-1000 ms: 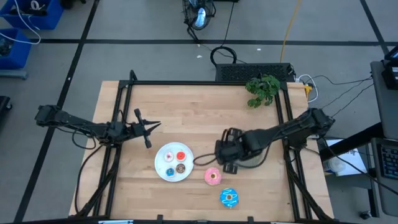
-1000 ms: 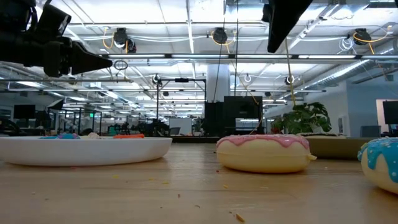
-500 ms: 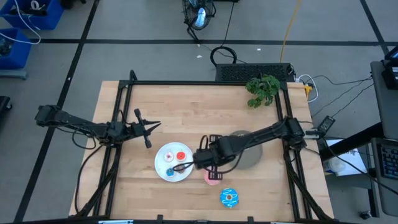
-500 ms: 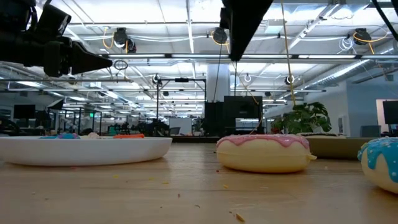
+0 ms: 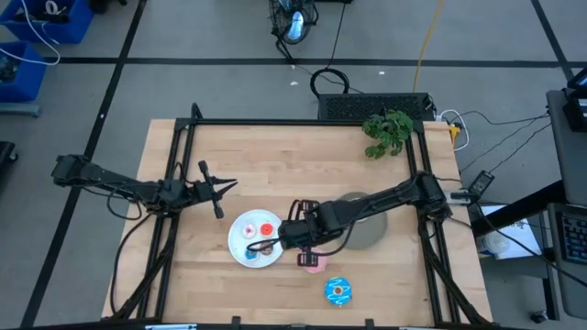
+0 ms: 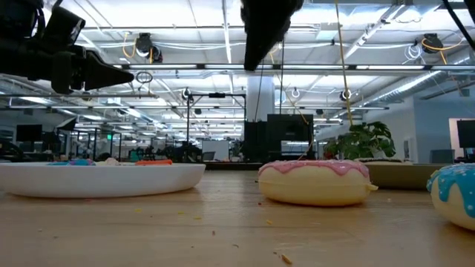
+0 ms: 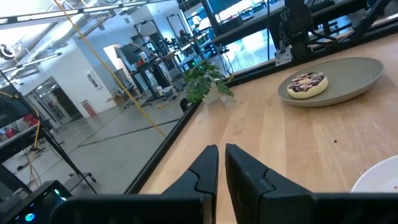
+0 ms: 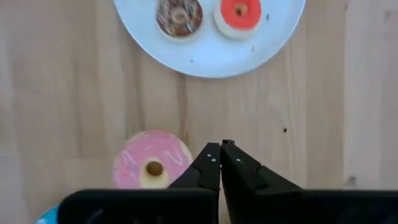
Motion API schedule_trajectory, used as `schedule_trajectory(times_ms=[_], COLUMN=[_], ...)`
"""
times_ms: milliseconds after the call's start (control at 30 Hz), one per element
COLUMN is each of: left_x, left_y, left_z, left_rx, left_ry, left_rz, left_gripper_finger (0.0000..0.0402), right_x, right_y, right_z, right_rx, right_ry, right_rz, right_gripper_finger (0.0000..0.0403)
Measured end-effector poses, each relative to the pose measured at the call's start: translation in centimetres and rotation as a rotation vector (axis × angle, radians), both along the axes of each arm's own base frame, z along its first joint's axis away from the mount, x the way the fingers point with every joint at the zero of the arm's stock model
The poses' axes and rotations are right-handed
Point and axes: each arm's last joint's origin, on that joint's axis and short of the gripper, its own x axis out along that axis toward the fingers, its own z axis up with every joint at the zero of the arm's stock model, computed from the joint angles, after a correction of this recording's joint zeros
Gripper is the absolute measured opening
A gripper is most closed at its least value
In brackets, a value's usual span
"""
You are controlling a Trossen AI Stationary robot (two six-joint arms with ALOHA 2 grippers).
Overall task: Pick & Place donuts
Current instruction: Put the large pink donut on the dark gray plate
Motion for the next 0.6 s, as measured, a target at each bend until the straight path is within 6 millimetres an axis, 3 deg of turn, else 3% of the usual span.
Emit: schedule_trajectory(times_ms=[233,467,600], left_x=[0.0,0.0,0.0], left_y=[0.0,0.0,0.0], left_z=[0.0,-0.1,-0.1], left_rx=[0.001,0.002,-0.001], left_ry=[0.003,0.007,0.006], left_rz=[0.0,0.0,0.0], left_gripper_finger=[0.0037,0.0037,0.0037], right_x=[0.3,0.5,0.1], right_y=[0.4,1.9,2.5], right_z=[-1.8,-2.8,-4.3], right_rx=[0.041,0.022,-0.019], right_ry=[0.082,0.056,0.065], right_rz=[0.046,0.171,0.22], right_gripper_finger=[0.0056,0.0187,0.0258])
